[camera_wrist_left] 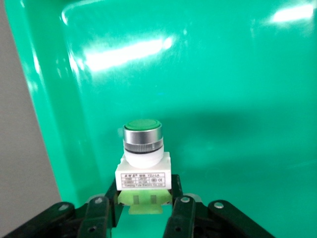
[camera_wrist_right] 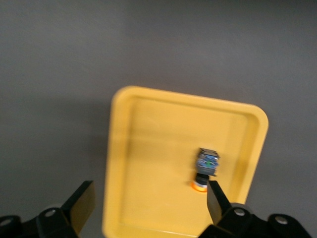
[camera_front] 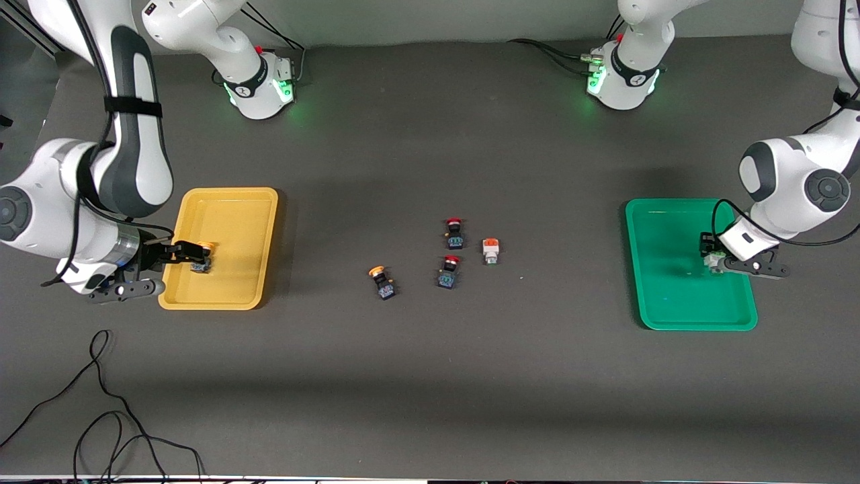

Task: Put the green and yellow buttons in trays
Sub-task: 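Open both grippers to release the buttons into the trays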

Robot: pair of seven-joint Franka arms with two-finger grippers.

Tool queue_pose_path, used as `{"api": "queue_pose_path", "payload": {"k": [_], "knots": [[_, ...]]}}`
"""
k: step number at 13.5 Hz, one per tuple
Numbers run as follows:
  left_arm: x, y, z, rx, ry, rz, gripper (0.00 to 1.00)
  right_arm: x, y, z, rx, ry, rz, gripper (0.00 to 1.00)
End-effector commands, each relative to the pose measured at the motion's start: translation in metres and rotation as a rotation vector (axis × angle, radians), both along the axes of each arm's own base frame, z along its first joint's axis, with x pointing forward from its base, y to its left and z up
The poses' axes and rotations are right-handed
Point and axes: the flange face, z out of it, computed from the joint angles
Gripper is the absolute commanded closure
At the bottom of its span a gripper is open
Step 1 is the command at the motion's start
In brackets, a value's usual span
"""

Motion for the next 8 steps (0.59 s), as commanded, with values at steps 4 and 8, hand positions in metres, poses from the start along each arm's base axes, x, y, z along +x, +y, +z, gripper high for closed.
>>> {"api": "queue_pose_path", "payload": {"k": [4, 8], "knots": [[-0.005, -0.005, -0.019, -0.011, 0.02, 0.142, 1.0, 0.023, 0.195, -0.022, -0.042, 0.004, 0.088, 0.0], [-0.003, -0.003, -0.019, -0.008, 0.02, 0.103, 0.0, 0.017, 0.321, -0.047, -0.003, -0.02, 0.223, 0.0]]}}
